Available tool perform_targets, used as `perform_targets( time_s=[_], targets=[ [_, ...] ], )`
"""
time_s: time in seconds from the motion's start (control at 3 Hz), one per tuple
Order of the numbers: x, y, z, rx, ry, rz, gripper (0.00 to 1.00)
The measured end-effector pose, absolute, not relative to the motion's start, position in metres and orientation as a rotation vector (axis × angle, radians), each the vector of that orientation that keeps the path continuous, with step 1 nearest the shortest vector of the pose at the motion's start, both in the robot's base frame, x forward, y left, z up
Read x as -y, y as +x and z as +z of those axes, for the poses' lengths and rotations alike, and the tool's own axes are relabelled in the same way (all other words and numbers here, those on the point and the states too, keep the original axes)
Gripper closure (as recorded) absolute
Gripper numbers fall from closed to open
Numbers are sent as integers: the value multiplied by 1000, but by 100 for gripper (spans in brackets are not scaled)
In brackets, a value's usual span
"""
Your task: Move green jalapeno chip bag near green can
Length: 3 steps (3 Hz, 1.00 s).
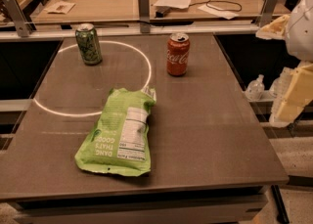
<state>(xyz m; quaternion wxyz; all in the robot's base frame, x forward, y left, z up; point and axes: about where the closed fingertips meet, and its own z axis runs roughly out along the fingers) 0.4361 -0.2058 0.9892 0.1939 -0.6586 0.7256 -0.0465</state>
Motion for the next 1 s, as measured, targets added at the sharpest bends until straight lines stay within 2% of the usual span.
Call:
perform_targets(
  time_s=[0.67, 1.0],
  targets=[
    [201, 432, 985, -1968, -1907, -108, 0],
    [185, 420, 969, -1801, -2009, 37, 0]
  ],
)
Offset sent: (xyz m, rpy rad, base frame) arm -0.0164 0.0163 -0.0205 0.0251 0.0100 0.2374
